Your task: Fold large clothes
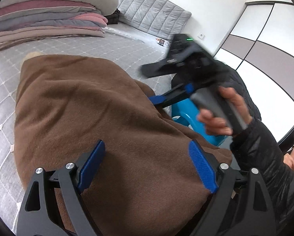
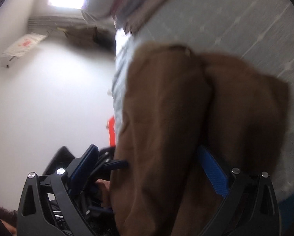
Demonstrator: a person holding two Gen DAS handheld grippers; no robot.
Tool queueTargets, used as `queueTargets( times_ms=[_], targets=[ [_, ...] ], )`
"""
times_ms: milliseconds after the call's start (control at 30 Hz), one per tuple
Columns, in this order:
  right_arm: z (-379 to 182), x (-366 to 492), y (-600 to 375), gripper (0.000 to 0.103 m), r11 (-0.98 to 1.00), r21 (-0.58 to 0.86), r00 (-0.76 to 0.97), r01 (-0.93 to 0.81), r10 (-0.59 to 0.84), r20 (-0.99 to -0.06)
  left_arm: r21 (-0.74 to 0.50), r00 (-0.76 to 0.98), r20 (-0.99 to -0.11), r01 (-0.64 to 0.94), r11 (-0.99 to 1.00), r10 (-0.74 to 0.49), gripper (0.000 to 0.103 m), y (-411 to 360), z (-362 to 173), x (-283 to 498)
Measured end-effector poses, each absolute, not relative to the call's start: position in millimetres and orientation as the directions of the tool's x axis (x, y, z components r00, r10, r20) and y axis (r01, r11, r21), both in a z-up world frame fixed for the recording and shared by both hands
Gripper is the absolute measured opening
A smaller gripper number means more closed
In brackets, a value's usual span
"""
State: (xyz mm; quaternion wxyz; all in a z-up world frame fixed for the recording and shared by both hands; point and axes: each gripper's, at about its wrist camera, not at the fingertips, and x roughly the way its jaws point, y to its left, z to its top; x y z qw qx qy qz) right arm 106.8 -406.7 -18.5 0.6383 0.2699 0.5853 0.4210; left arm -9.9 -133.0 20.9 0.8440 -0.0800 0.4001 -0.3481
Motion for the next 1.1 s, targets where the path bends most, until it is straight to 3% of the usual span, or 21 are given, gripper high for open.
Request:
queueTargets(
  times_ms=[100, 133, 167, 200, 300, 433, 600, 733, 867, 933, 1033, 1067, 1100],
  targets=[
    [-17.1, 114.9, -393.3, 0.097, 0.491, 0.836, -0.017, -0.245, 0.860, -0.510, -0.420, 0.435, -0.616, 0.525, 0.740, -0.657, 0.083, -127.5, 19.1, -11.8],
    [-12.9, 115.2, -387.8, 0.092, 0.518, 0.809, 0.014, -0.279, 0.844, -0.536, -0.421, 0.434, -0.615, 0.525, 0.740, -0.658, 0.083, -127.2, 18.9, -12.7],
    [-10.6, 114.6, -384.3, 0.061, 0.560, 0.774, 0.041, -0.296, 0.817, -0.576, -0.423, 0.434, -0.614, 0.524, 0.739, -0.659, 0.083, -126.3, 19.5, -13.4],
    [-10.9, 114.0, -381.1, 0.013, 0.611, 0.735, 0.064, -0.294, 0.780, -0.623, -0.424, 0.437, -0.613, 0.522, 0.740, -0.659, 0.083, -125.4, 20.1, -13.1],
    [-3.9, 103.2, -383.6, 0.013, 0.631, 0.720, 0.111, -0.290, 0.769, -0.630, -0.444, 0.443, -0.600, 0.507, 0.738, -0.666, 0.083, -116.7, 27.0, -12.9],
    [22.9, 74.3, -405.3, 0.012, 0.574, 0.766, 0.173, -0.291, 0.819, -0.548, -0.486, 0.479, -0.565, 0.463, 0.741, -0.671, 0.083, -94.7, 42.3, -9.4],
    [42.3, 44.2, -443.7, 0.011, 0.577, 0.756, 0.247, -0.309, 0.816, -0.523, -0.481, 0.495, -0.520, 0.503, 0.717, -0.696, 0.085, -104.3, 66.1, -4.5],
    [-32.4, 60.7, -478.3, 0.011, 0.587, 0.794, 0.236, -0.160, 0.803, -0.547, -0.439, 0.427, -0.613, 0.515, 0.736, -0.665, 0.087, -143.2, 36.4, 6.7],
    [-72.3, 68.3, -483.9, 0.012, 0.476, 0.874, 0.199, -0.097, 0.870, -0.452, -0.337, 0.409, -0.714, 0.510, 0.792, -0.567, 0.087, -172.9, 3.9, 11.0],
    [-57.3, 60.5, -489.2, 0.021, 0.493, 0.860, 0.201, -0.133, 0.863, -0.464, -0.319, 0.412, -0.713, 0.529, 0.786, -0.567, 0.087, -176.9, 6.7, 8.8],
    [-26.6, 44.5, -497.3, 0.051, 0.557, 0.818, 0.274, -0.143, 0.817, -0.508, -0.315, 0.419, -0.715, 0.522, 0.793, -0.560, 0.088, -176.1, 4.9, 12.8],
    [-9.0, 32.8, -502.0, 0.070, 0.555, 0.811, 0.316, -0.184, 0.815, -0.486, -0.331, 0.418, -0.709, 0.513, 0.792, -0.567, 0.088, -173.4, 5.0, 15.5],
    [5.2, 22.1, -501.8, 0.080, 0.556, 0.799, 0.340, -0.228, 0.814, -0.470, -0.348, 0.415, -0.703, 0.507, 0.789, -0.577, 0.088, -171.9, 4.8, 18.3]
  ],
)
